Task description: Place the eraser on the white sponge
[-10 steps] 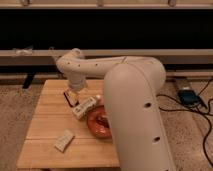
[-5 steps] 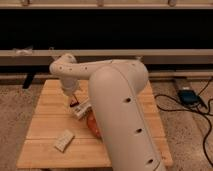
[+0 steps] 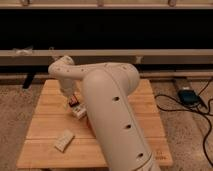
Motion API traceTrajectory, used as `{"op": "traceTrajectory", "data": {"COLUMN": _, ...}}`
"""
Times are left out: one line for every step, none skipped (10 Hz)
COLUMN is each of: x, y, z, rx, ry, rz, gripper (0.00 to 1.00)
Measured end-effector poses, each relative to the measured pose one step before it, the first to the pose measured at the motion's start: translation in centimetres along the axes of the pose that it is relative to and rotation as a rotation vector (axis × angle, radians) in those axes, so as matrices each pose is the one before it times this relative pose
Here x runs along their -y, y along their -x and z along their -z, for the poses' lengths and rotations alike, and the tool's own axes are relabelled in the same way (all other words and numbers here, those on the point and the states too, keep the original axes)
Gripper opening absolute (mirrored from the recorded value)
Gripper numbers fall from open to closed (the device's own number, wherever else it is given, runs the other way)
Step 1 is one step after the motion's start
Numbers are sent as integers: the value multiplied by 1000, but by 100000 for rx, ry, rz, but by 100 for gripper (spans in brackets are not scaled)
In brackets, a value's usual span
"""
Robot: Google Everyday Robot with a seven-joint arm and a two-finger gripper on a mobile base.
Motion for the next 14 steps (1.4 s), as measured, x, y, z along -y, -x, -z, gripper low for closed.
{"op": "traceTrajectory", "data": {"x": -104, "y": 384, "z": -530, "rx": -467, "ry": 354, "rz": 733, "gripper": 80}}
{"op": "traceTrajectory", "data": {"x": -63, "y": 411, "z": -506, "rx": -433, "ry": 293, "rz": 730, "gripper": 80}}
{"op": "traceTrajectory", "data": {"x": -126, "y": 466, "z": -524, "rx": -480, "ry": 379, "rz": 722, "gripper": 80}}
{"op": "traceTrajectory", "data": {"x": -1, "y": 491, "z": -545, "rx": -572, "ry": 288, "rz": 604, "gripper": 80}}
{"op": "traceTrajectory", "data": {"x": 116, "y": 391, "z": -555, "rx": -327, "ry": 175, "rz": 305, "gripper": 80}}
{"op": "traceTrajectory", "data": {"x": 149, "y": 183, "z": -158, "rx": -195, "ry": -53, "rz": 99, "gripper": 80}}
{"op": "traceTrajectory", "data": {"x": 257, "y": 110, "z": -266, "rx": -277, "ry": -105, "rz": -65, "gripper": 80}}
{"op": "traceTrajectory", "data": {"x": 123, "y": 194, "z": -183, "rx": -252, "ry": -311, "rz": 322, "gripper": 78}}
{"op": "traceTrajectory", "data": {"x": -43, "y": 314, "z": -207, "rx": -204, "ry": -473, "rz": 1000, "gripper": 67}}
{"op": "traceTrajectory", "data": {"x": 21, "y": 159, "z": -24, "rx": -35, "ry": -550, "rz": 624, "gripper": 59}}
{"op": "traceTrajectory", "data": {"x": 192, "y": -82, "z": 33, "rx": -50, "ry": -320, "rz": 37, "gripper": 51}}
{"op": "traceTrajectory", "data": {"x": 211, "y": -336, "z": 96, "rx": -119, "ry": -88, "rz": 16, "gripper": 39}}
{"op": "traceTrajectory", "data": {"x": 0, "y": -287, "z": 243, "rx": -127, "ry": -194, "rz": 401, "gripper": 29}}
{"op": "traceTrajectory", "data": {"x": -120, "y": -271, "z": 399, "rx": 259, "ry": 75, "rz": 473, "gripper": 21}}
